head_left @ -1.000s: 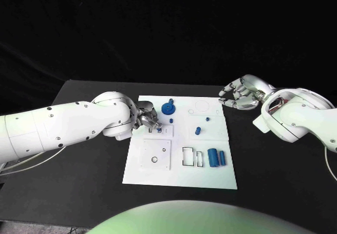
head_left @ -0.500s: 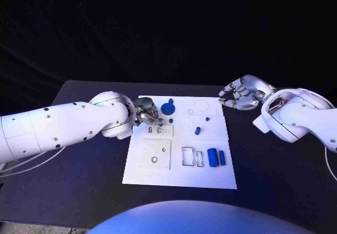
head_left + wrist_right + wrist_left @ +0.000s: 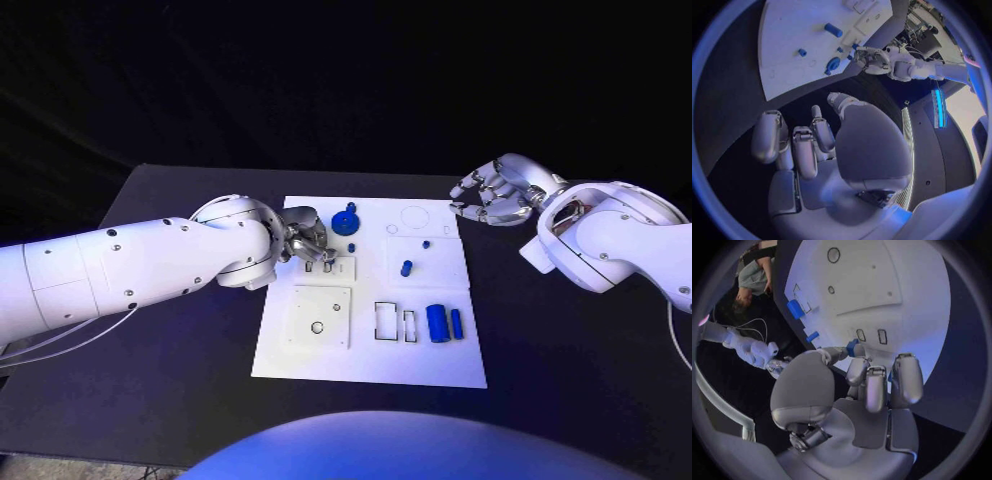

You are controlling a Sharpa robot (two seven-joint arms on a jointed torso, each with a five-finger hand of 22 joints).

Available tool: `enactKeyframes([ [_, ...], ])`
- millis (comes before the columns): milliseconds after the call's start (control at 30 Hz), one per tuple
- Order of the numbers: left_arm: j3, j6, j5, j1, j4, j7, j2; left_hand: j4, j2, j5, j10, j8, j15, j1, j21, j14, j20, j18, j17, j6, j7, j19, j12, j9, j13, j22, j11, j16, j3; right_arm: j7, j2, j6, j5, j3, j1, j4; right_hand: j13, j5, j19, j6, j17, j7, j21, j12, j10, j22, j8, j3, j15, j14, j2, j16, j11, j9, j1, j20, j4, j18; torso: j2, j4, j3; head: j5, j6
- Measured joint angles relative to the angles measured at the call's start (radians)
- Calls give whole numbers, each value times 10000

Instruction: Assemble the parts on the task board

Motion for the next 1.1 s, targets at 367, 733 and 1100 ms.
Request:
enactKeyframes([
  [367,12,118,-214,-39,-60,-150,67,0,-41,-31,72,-1,0,38,0,0,0,1,-1,43,-5,0,0,-28,70,0,-1,0,0,-1,-7,1,2,0,0,3,0,0,0,0,0,0,0,0,0,-1,0,0,0,0,0,0,0,-1,0,0,0,0,4,8,-2,-31,0],
  [733,36,468,-290,-21,-41,-170,63,0,-82,118,71,-38,0,69,0,0,0,0,-1,74,-41,-1,0,-57,79,0,0,0,0,-1,-14,1,9,0,0,9,0,0,0,0,0,0,0,0,0,-2,38,56,0,0,52,0,0,8,-52,0,0,0,4,9,-6,-25,0],
  [1100,57,811,-294,2,-40,-214,55,1,-125,161,106,-38,0,105,0,0,0,1,-2,74,-39,-1,50,-78,87,0,35,0,1,3,-20,0,16,0,-1,10,1,0,0,0,0,0,0,0,0,-4,38,56,0,0,53,0,0,7,-52,0,0,0,1,11,-7,-25,0],
])
